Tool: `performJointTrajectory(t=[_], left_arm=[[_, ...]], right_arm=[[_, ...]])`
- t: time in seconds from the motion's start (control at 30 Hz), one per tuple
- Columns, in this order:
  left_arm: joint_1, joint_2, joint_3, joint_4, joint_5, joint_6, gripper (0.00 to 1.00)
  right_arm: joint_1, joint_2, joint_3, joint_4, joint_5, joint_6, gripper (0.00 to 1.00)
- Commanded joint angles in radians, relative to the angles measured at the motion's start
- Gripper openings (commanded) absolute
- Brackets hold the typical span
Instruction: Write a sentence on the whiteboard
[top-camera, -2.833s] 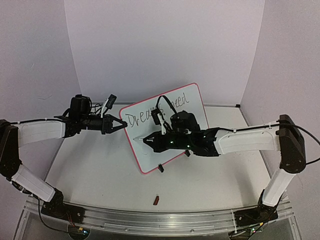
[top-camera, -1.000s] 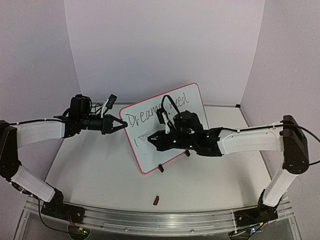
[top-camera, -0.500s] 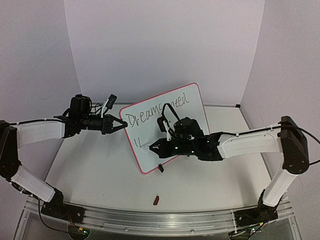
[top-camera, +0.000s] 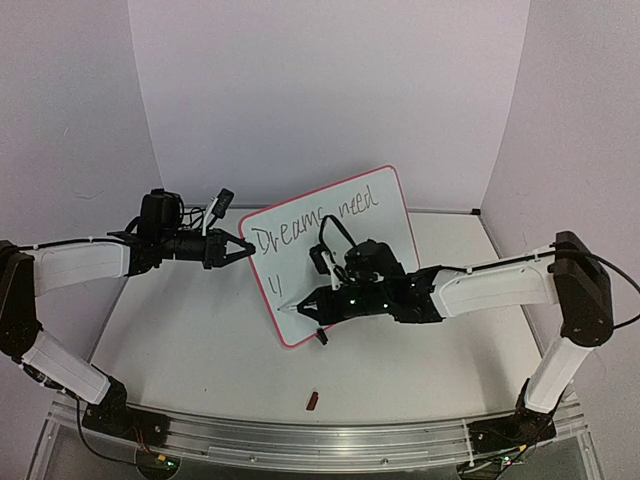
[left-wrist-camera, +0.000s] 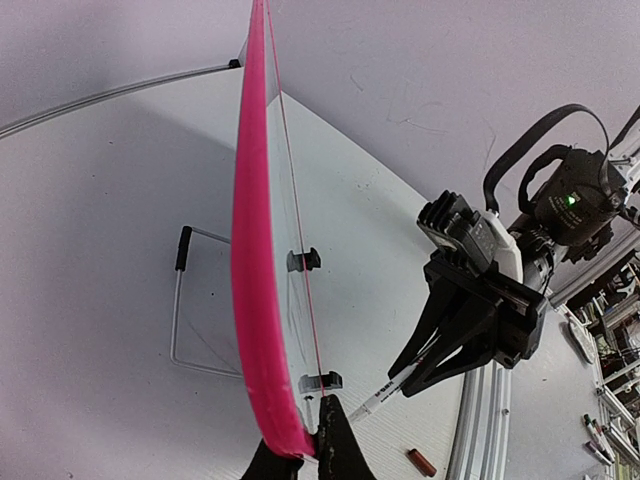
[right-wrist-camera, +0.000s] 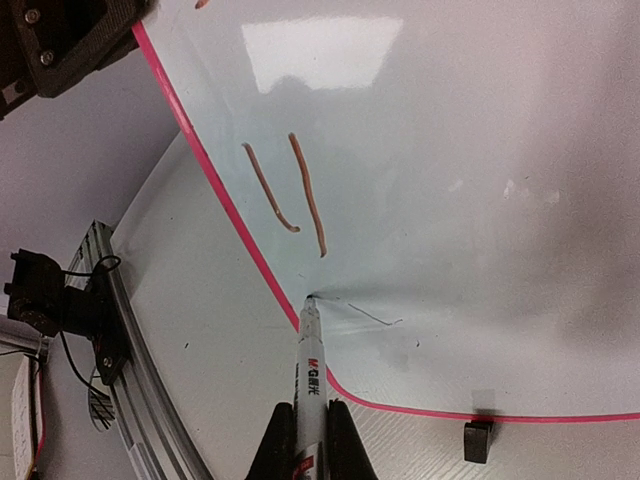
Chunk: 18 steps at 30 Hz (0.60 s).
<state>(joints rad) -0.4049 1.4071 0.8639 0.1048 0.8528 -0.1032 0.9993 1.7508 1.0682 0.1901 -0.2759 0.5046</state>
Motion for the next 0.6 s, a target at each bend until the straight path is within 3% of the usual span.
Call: performJointTrajectory(t=[0.0,0.57], left_arm=[[-0.021,0.013,-0.001,-0.048,-0.035,0.112,0.0],[-0.022,0.009,-0.001,-0.052,-0.04,0.112,0.0]], right_arm=[[0.002,0.001,0.05,-0.01,-0.049,-0.011,0.0],[0.0,-0.065,0.023,0.002,0.125,-0.004,0.0]])
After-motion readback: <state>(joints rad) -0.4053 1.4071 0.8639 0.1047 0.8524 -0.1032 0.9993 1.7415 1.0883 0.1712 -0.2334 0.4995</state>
